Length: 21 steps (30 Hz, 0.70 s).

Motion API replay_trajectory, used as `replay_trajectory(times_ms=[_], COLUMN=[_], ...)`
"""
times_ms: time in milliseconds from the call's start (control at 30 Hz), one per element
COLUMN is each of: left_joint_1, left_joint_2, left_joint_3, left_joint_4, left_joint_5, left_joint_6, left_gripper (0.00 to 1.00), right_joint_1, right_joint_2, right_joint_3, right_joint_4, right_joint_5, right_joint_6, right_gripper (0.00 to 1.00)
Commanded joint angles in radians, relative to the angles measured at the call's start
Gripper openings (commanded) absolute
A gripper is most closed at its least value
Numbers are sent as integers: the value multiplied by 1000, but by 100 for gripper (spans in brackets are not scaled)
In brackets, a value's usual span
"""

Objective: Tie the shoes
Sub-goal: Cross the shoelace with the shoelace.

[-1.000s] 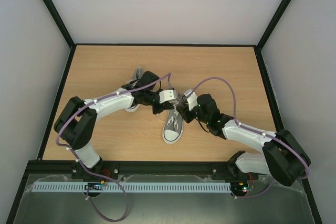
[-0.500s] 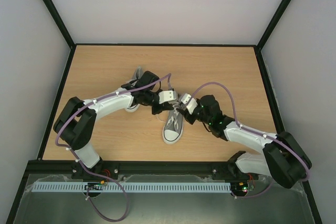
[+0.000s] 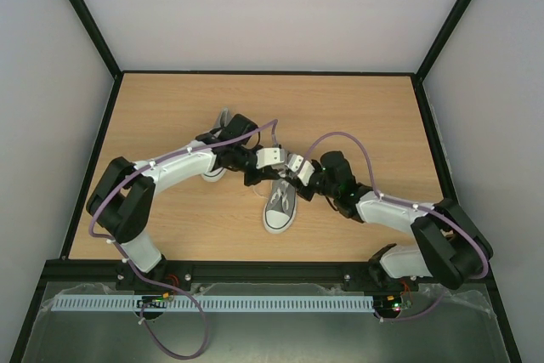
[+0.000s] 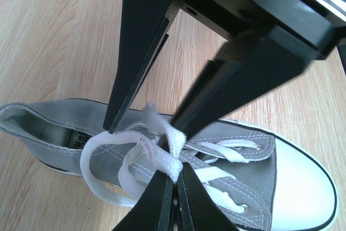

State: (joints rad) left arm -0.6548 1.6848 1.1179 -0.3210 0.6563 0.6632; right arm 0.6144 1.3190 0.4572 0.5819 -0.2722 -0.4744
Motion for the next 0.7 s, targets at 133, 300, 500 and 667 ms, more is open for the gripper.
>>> replay_trajectory(times_ms=[133,300,500,667], left_joint_1=[2,4,7,7], left_joint_2=[-18,-28,-28,-34], left_joint_3=[28,26,27,28], left_joint_4=[-58,-43,-36,-31], left_joint_5=[40,28,21,11], left_joint_6=[50,43,35,51], left_gripper=[2,2,9,40], right_joint_1=[-19,-19,-19,-20], right_joint_2=[-13,-80,-144,-103], right_joint_3=[35,50,77,174], right_joint_4=[-7,-142,-288,-453], right_joint_5=[-85,-161,-198,-264], right_joint_6=[-10,72,147,180], right_gripper=[10,2,1,1])
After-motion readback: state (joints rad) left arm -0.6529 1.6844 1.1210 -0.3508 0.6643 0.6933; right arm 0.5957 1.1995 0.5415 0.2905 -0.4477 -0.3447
